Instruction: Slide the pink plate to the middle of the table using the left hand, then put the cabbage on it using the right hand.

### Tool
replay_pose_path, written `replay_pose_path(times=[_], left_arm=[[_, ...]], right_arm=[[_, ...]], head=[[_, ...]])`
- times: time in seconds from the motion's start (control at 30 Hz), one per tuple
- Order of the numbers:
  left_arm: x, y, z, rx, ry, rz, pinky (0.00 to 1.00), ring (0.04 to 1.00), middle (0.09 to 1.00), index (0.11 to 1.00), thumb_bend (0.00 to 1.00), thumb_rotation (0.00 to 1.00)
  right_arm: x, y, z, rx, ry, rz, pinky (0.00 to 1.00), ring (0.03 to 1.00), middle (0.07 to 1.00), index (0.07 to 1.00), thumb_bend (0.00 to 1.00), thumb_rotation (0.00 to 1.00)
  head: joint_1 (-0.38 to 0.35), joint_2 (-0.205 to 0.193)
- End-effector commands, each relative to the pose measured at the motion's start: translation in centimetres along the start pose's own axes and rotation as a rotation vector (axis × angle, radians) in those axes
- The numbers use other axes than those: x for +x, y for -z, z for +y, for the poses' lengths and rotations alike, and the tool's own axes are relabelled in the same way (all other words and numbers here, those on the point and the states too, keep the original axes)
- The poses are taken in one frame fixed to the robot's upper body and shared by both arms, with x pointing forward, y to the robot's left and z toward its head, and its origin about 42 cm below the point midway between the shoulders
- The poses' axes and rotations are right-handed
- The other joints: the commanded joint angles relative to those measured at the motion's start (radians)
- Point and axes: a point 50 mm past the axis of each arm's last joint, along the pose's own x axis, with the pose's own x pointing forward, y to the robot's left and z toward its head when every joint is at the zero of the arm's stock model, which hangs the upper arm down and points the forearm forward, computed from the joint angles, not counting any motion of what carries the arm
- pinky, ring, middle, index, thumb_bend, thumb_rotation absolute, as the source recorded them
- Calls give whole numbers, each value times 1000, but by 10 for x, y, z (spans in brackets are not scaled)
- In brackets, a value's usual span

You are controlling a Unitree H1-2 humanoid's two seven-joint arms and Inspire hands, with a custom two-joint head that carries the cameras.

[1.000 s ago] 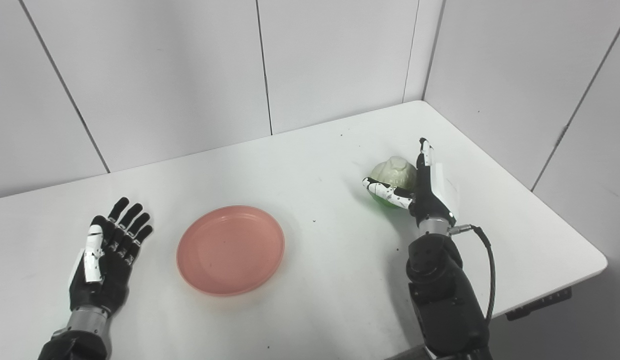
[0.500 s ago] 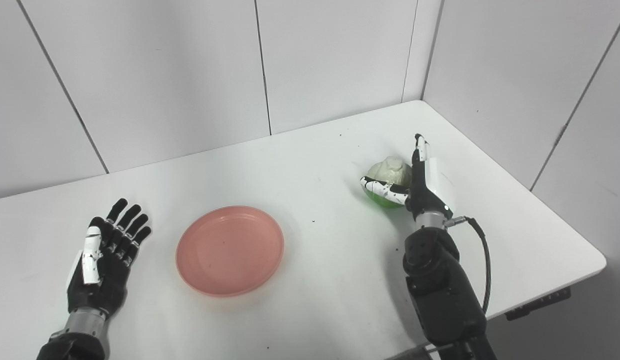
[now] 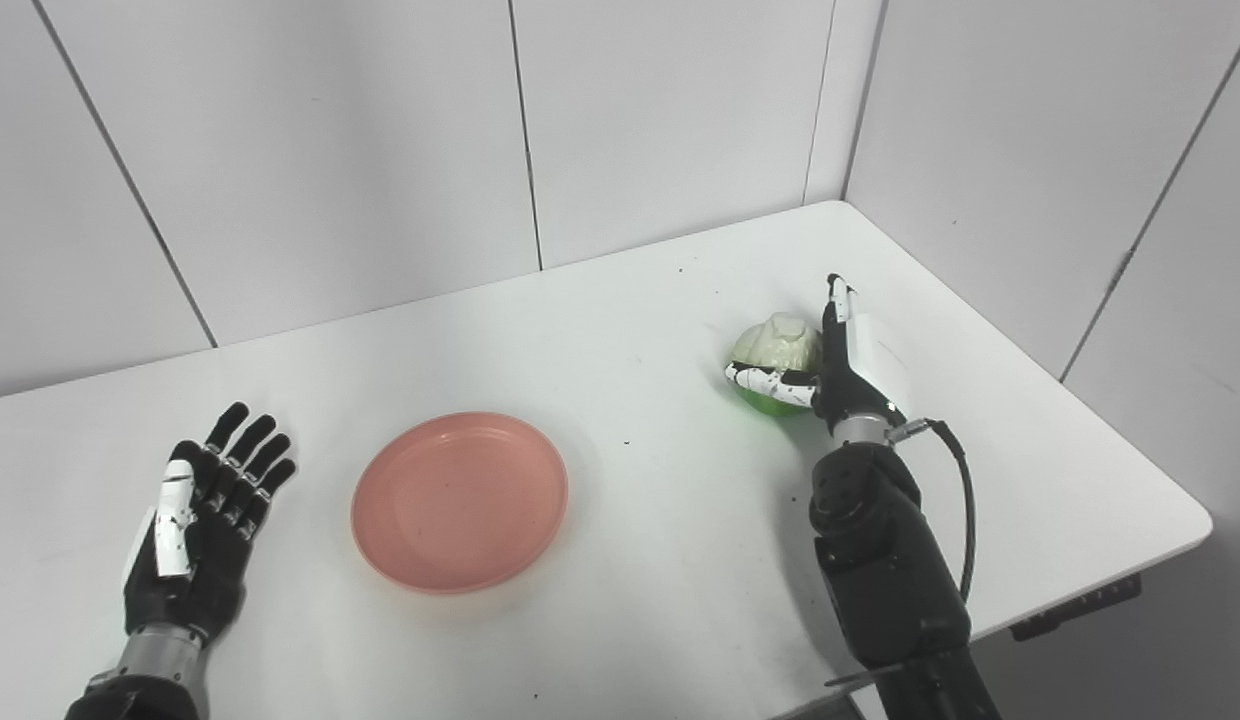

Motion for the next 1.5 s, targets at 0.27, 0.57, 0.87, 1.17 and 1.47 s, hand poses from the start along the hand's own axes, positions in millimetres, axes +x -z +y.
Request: replay_pose_path(times=[0.27,0.57,0.87,1.17,1.47], left_arm=[[-24,30,14,-27,-51,154,907,900,903,896,421,1000],[-25,30,14,-29,-41,151,918,907,908,898,420,1000],[-26,29,14,-30,-39,150,915,908,911,901,422,1000],[-26,29,12,-34,-32,147,911,904,911,902,419,1000],[-27,28,8,-33,-32,148,916,907,910,902,414,1000]], right_arm=[[18,-24,-12,18,-37,-44,735,898,972,981,1000,360],[24,-22,-9,-34,-101,-37,728,839,871,875,1000,269],[26,-16,-8,-25,-68,-63,501,547,539,499,614,4],[27,-12,-6,-16,-73,-53,387,415,513,478,519,0],[24,-13,-8,0,-54,-59,365,394,493,510,518,0]], head=[[-2,-2],[1,0],[3,2],[5,4],[27,2]])
